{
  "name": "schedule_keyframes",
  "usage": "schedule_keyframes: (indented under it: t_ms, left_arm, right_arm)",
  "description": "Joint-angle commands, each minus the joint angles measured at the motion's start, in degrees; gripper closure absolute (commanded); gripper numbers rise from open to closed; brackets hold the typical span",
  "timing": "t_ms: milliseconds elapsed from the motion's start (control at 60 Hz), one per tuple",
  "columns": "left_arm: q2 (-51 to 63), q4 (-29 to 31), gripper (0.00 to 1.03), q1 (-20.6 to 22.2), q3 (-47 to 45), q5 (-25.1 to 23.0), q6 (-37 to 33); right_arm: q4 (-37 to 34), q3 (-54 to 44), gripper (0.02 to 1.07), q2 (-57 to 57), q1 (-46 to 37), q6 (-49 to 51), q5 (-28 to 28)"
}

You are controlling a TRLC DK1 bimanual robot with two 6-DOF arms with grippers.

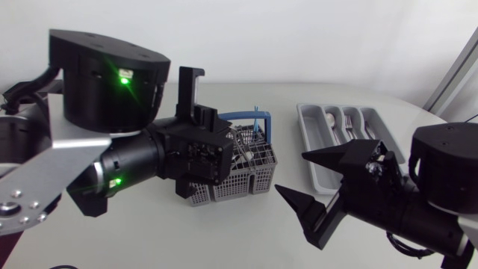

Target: Unload the cutlery basket into the drawer organizer.

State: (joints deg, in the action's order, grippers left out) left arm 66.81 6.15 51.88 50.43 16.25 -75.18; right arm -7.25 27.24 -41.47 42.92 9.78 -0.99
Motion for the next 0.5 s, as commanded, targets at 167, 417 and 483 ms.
schedule_keyframes:
  t_ms: [167,417,483]
  left_arm:
    - [1.3,3.4,0.9,1.5,8.5,2.2,20.3]
    - [14.0,15.6,0.9,-1.3,22.5,-3.6,46.4]
    - [17.2,20.1,0.9,-2.4,27.0,-6.8,51.7]
  right_arm:
    - [4.6,-1.7,0.07,4.7,3.2,9.2,-7.8]
    - [12.4,-3.6,0.07,3.0,3.7,18.4,-11.5]
    - [13.2,-3.4,0.07,1.3,3.8,19.5,-11.5]
